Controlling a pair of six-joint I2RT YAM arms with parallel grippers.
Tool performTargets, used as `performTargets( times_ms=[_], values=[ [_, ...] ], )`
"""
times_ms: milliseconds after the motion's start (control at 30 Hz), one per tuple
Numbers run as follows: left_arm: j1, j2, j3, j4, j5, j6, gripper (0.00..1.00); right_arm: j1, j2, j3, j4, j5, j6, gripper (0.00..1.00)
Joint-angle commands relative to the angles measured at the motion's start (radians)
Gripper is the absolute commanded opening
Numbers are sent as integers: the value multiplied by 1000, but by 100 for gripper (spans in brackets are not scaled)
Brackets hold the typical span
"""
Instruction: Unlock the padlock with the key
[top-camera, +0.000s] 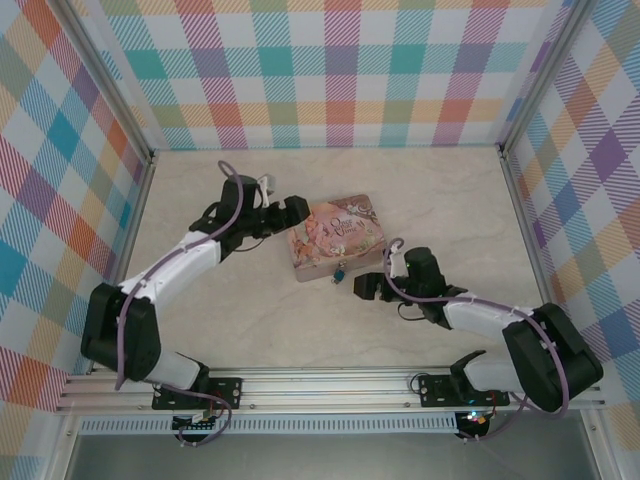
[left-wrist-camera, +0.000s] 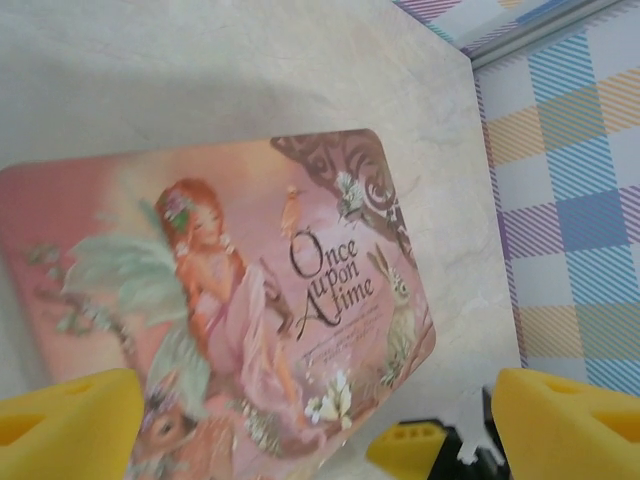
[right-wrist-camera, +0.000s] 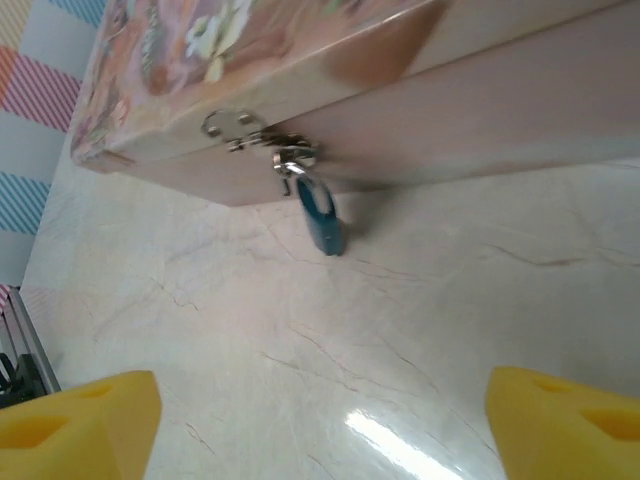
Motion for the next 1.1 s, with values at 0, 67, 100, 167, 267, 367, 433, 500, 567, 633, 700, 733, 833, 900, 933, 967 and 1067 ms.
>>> performTargets(
  times_ms=[0,67,100,167,267,367,433,500,567,633,700,733,833,900,933,967,1067],
  values=[
    [-23,66,84,16,48,22,89,43,50,-16,272,101,80,79],
    [-38,103,115,22,57,21,89,57,93,-22,332,123,96,75],
    [-45,120,127,24,57,21,89,66,115,-21,363,134,104,73],
    [-53,150,151,28,67,20,89,83,156,-16,410,151,120,71],
    [-59,185,181,26,85,22,89,113,221,-4,456,180,147,66],
    [-61,210,203,24,96,26,89,133,296,1,517,200,181,61],
    [-61,223,212,24,104,29,88,137,335,5,553,203,200,57],
    [-61,235,219,24,112,32,88,138,345,13,544,214,207,55],
    [-61,247,226,21,117,33,88,143,343,27,512,228,209,53],
    [-61,261,231,23,124,34,87,149,349,37,495,236,211,50],
    [-62,271,236,22,129,32,87,150,363,41,498,238,219,48],
    [-62,276,238,24,129,32,87,150,369,42,503,241,224,47],
    [-62,284,241,25,125,32,87,150,387,47,512,244,238,45],
    [-62,289,244,26,124,32,87,150,400,51,520,245,247,43],
    [-62,292,247,25,124,32,87,150,407,55,523,245,252,42],
    [-62,295,248,23,124,32,87,151,412,58,524,247,256,41],
    [-62,301,249,23,125,29,86,151,430,67,531,240,262,39]
  ],
)
